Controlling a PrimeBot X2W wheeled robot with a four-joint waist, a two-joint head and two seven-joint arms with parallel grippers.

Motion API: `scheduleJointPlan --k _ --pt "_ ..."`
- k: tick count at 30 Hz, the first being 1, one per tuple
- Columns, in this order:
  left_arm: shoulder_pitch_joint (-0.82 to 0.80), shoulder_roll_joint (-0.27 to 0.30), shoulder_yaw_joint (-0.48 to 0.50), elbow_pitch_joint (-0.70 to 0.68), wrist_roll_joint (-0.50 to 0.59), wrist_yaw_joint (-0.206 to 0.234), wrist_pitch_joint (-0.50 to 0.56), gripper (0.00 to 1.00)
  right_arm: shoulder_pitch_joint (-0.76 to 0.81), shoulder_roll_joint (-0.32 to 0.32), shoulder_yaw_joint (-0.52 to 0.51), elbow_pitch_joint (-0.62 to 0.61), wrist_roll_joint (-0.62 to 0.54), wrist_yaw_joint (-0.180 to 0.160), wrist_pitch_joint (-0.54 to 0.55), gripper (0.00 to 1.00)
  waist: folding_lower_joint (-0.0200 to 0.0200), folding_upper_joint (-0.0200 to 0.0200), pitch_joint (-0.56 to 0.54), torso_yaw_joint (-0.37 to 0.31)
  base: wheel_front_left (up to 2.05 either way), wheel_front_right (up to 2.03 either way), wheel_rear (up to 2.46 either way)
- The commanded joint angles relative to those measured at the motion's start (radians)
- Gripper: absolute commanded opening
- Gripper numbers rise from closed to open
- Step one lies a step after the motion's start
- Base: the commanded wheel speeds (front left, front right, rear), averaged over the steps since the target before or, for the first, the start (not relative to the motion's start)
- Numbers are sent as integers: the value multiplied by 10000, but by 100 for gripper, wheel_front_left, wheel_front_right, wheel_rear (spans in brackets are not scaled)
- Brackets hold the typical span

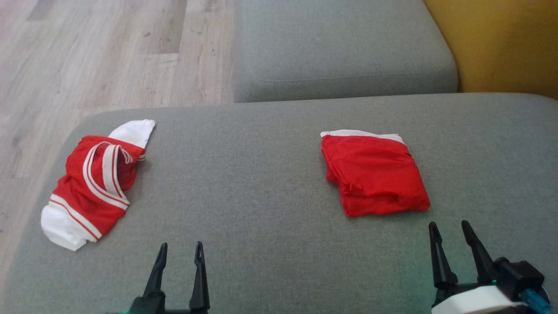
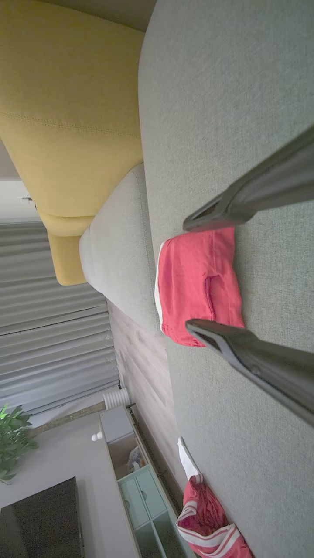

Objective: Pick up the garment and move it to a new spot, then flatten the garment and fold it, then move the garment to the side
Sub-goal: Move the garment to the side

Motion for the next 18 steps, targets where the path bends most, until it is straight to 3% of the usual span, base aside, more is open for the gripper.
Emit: scheduleJointPlan --k 1,9,14,18 --pt "-366 -20 404 -292 113 -4 -51 100 -408 -51 200 -294 -101 -7 -110 100 0 0 87 -15 0 0 0" --pt "-627 -20 427 -289 221 -42 -51 100 -1545 -199 109 321 96 -7 -110 100 0 0 771 -1 0 0 0" --pt "-949 -20 273 -187 328 -87 -51 100 -3100 -637 284 1737 489 -7 -105 100 0 0 1456 220 0 0 0" --pt "-1399 -20 135 -220 356 -40 -51 100 -4556 -1126 596 3188 1353 -7 562 100 0 0 1998 480 0 0 0"
